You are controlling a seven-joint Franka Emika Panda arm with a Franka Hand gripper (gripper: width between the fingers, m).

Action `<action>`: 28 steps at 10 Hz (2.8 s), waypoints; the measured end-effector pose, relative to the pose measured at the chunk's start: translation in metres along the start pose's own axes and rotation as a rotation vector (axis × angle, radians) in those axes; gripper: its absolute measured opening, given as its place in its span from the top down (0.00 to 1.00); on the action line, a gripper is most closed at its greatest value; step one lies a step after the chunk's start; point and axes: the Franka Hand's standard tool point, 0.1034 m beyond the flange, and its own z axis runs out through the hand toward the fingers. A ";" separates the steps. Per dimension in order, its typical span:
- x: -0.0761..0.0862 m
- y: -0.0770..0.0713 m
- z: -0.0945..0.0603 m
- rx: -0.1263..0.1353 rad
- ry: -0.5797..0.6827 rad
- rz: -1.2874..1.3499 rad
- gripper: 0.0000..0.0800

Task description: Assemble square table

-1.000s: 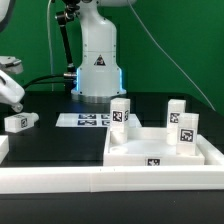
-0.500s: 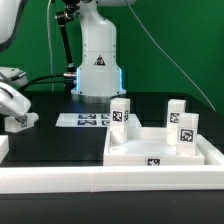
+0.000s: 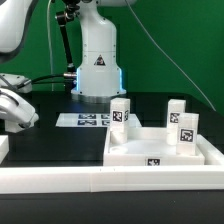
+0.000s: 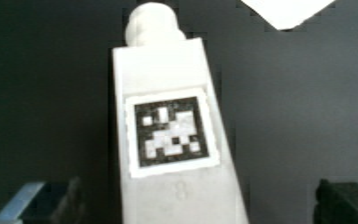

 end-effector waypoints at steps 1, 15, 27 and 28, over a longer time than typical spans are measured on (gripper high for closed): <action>-0.001 0.001 0.002 0.001 -0.004 0.002 0.19; -0.025 -0.054 -0.069 -0.019 0.009 0.113 0.64; -0.020 -0.107 -0.081 -0.022 0.556 0.052 0.64; -0.022 -0.118 -0.082 -0.017 0.584 0.060 0.64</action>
Offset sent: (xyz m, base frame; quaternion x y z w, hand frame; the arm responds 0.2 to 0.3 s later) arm -0.0108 0.0100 -0.0041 -0.0077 -0.0020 -0.0082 0.9999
